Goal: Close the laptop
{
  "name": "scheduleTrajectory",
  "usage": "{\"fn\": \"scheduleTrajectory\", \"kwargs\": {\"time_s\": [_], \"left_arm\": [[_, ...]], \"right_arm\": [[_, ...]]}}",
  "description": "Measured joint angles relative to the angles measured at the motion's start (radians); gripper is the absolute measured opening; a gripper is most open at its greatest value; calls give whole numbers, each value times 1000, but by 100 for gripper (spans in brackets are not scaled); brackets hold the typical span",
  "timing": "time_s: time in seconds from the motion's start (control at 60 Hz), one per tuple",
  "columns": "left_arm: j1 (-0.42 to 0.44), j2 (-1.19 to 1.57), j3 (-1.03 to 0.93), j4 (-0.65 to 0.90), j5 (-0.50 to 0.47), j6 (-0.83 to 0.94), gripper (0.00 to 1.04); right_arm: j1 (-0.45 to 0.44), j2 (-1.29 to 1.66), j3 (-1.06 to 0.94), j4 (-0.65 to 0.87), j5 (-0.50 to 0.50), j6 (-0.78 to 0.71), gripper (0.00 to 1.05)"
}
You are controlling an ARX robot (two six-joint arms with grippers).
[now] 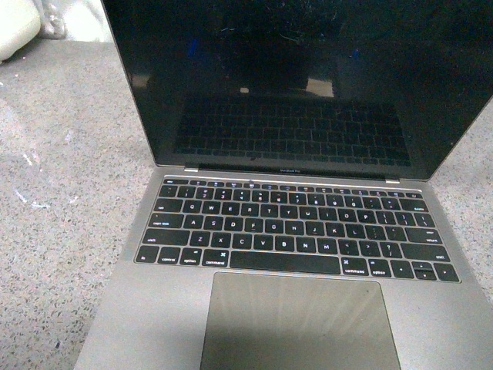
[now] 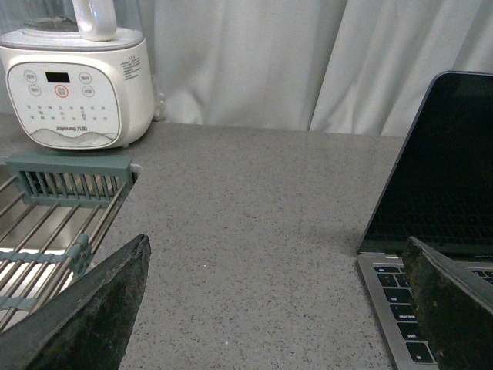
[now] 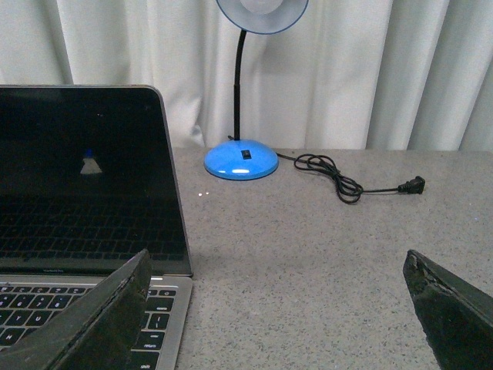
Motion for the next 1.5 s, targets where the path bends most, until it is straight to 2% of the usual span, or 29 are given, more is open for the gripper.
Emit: {"fn": "scheduleTrajectory", "kwargs": {"time_s": [1.5], "left_arm": [[0, 0, 0, 0, 0, 0, 98]], "right_arm": [[0, 0, 0, 0, 0, 0, 96]]}}
